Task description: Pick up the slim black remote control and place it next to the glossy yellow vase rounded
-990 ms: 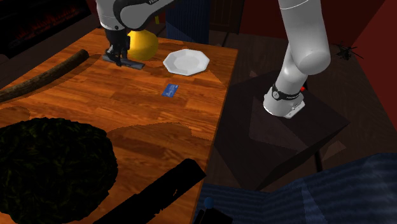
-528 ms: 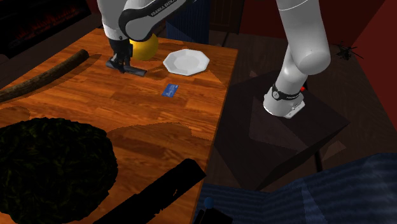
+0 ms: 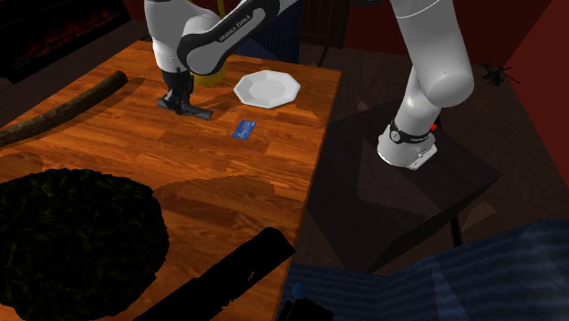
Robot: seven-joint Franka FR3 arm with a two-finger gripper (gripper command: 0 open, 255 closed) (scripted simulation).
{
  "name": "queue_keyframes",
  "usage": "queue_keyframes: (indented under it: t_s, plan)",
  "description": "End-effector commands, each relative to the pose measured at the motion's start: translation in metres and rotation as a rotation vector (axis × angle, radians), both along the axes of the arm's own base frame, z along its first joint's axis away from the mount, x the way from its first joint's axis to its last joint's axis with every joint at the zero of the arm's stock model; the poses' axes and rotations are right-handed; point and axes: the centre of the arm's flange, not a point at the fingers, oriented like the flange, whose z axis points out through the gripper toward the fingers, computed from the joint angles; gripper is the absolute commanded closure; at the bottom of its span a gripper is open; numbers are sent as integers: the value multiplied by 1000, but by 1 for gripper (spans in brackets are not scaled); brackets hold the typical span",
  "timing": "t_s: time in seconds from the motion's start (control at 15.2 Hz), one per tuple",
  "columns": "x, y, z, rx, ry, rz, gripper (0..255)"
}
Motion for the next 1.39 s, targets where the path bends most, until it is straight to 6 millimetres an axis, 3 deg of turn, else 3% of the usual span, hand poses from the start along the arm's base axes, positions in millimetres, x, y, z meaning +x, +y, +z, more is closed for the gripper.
queue_keyframes:
  t_s: [0.0, 0.4, 0.46, 0.79, 1.06, 1.32]
  plan:
    - [-1, 0, -3, 0, -1, 0, 255]
    - [-1, 0, -3, 0, -1, 0, 255]
    - [-1, 0, -3, 0, -1, 0, 0]
    - [-1, 0, -3, 0, -1, 0, 0]
    - [-8, 9, 45, 0, -1, 0, 0]
    - [-8, 9, 45, 0, -1, 0, 0]
